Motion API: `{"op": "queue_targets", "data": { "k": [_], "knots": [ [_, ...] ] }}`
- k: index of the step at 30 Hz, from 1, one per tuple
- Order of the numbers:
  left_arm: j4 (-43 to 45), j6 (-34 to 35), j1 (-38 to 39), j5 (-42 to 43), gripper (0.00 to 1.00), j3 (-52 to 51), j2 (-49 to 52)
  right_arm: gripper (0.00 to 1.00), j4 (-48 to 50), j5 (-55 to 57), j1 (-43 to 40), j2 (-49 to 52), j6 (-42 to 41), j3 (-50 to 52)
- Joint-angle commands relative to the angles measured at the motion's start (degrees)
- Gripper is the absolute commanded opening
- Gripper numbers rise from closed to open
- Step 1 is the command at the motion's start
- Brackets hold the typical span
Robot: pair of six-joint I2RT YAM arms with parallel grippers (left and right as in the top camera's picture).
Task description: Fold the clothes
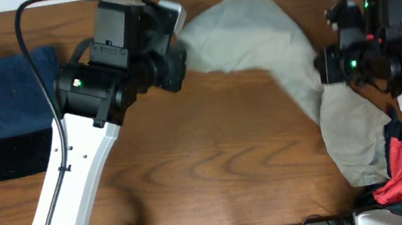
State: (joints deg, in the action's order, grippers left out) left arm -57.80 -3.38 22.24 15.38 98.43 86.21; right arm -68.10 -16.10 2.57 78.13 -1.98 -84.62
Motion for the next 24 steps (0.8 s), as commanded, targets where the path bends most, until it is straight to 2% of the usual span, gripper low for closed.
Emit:
{"op": "queue_targets", "data": {
  "k": [1, 3, 7, 11, 16, 24],
  "knots": [
    [-3.7, 1.2, 0.0, -10.6, 0.06, -1.7, 1.1, 0.37, -4.3, -2.9, 2.4, 2.2, 7.5, 0.9],
    [-6.3, 1.5, -0.2, -13.4, 0.06, -1.9, 1.6, 0.55, -6.0, -0.9, 3.2, 3.1, 9.6, 1.7],
    [-11.2, 4.9, -1.6, -15.0, 0.06, -1.9, 1.9, 0.63, -4.5, 5.0, 2.7, 5.3, 6.7, 3.0],
    [-16.9, 7.4, -3.0, -15.0, 0.07, -1.9, 1.9, 0.62, -0.9, 5.2, 2.4, 8.8, 5.2, 3.1],
    [-22.4, 8.7, -3.2, -14.7, 0.07, -1.9, 1.9, 0.61, 2.6, -0.2, 2.6, 15.1, 5.2, 3.2],
    [-22.4, 8.7, -3.2, -14.7, 0.07, -1.9, 1.9, 0.67, 16.8, 0.0, 4.7, 27.6, 5.2, 3.2]
  ]
}}
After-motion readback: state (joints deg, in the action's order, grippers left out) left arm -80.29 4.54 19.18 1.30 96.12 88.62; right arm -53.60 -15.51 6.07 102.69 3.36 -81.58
